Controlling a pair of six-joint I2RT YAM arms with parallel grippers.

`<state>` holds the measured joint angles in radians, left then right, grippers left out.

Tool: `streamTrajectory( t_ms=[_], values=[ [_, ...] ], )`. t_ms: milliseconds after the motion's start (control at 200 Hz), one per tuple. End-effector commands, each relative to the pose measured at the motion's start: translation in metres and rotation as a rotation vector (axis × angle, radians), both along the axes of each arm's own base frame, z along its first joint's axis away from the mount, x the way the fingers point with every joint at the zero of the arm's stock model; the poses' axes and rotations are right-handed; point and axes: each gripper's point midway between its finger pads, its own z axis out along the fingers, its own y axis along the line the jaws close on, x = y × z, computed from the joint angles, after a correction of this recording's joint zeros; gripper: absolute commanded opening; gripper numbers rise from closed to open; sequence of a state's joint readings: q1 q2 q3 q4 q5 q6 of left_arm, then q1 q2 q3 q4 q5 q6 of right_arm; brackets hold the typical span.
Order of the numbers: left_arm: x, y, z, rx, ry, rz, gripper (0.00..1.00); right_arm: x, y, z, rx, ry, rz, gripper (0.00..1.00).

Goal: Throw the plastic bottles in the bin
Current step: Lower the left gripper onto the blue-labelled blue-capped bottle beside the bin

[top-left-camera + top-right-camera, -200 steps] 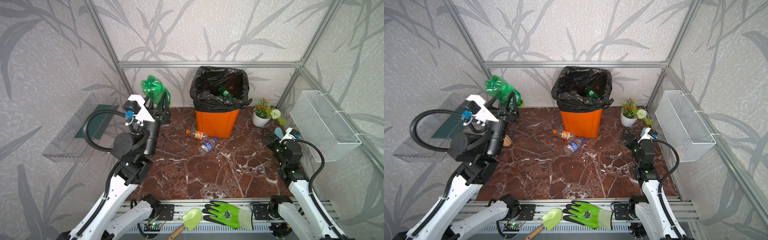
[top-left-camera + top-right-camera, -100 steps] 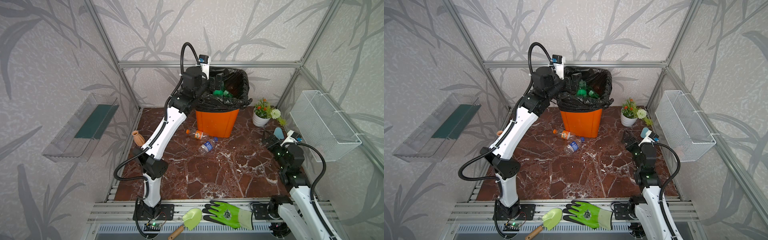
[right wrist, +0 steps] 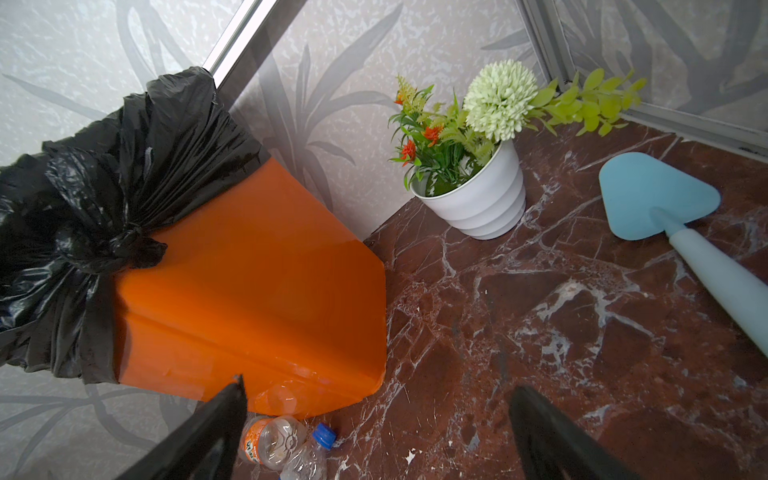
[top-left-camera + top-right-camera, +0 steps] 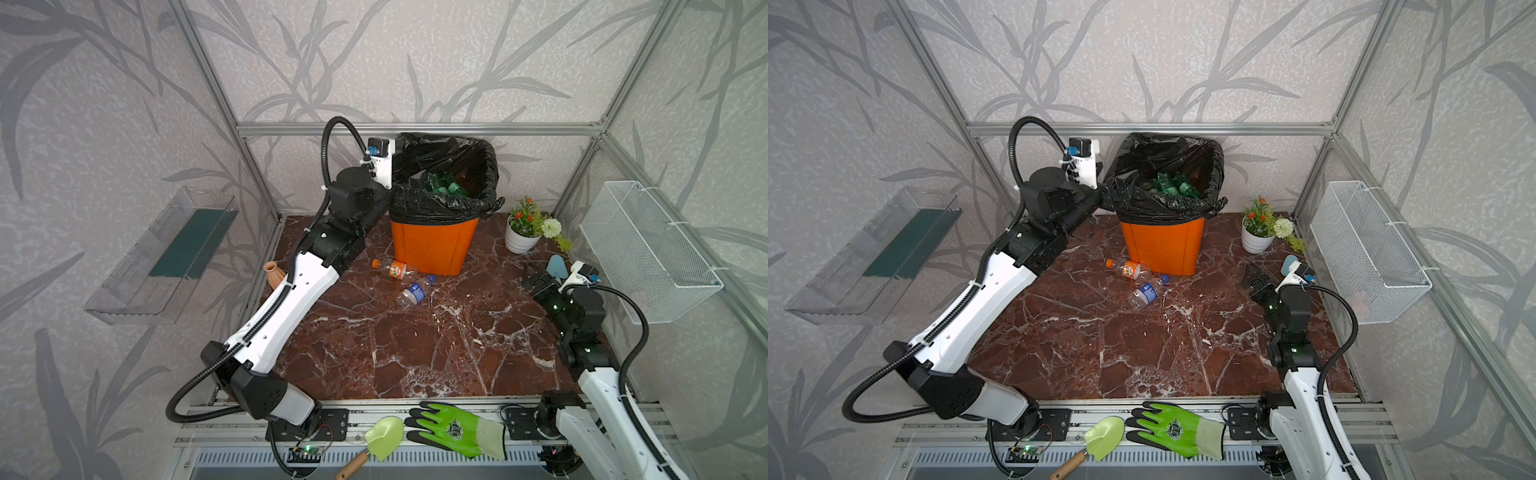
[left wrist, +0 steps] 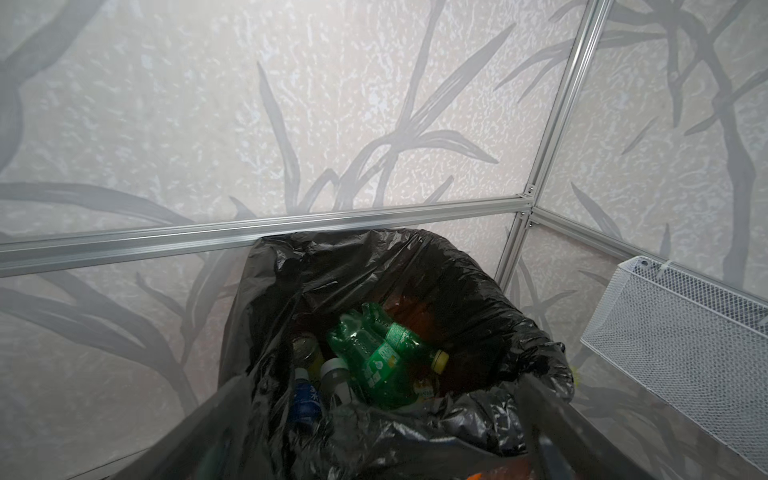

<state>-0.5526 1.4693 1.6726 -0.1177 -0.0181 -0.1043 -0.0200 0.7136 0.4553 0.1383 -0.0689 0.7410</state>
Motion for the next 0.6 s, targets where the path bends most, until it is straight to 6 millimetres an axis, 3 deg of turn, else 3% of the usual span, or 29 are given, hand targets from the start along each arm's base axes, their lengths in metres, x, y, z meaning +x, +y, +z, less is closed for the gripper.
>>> streamTrajectory(
  t_ms=[0,105,215,310,490,595],
  values=[
    [-0.010,0.018,-0.033,0.069,0.036,0.050,0.99,0.002,-0.001,0.001,0.009,-0.015,-0.004,0.99],
    [-0.024,0.029,-0.084,0.118,0.131,0.069,0.99,0.005,0.000,-0.004,0.026,-0.007,-0.005,0.99],
    [-0.036,0.041,-0.151,0.229,0.262,0.108,0.97,0.008,0.001,-0.008,0.041,0.000,0.000,0.98],
    [-0.047,0.042,-0.202,0.326,0.379,0.104,0.96,0.011,0.002,-0.009,0.050,0.005,0.005,0.98],
    [-0.059,0.022,-0.279,0.482,0.574,0.039,0.95,0.016,0.004,-0.012,0.074,0.013,0.011,0.97],
    [-0.061,-0.003,-0.317,0.582,0.659,-0.030,0.95,0.016,0.005,-0.014,0.084,0.020,0.016,0.97]
  ],
)
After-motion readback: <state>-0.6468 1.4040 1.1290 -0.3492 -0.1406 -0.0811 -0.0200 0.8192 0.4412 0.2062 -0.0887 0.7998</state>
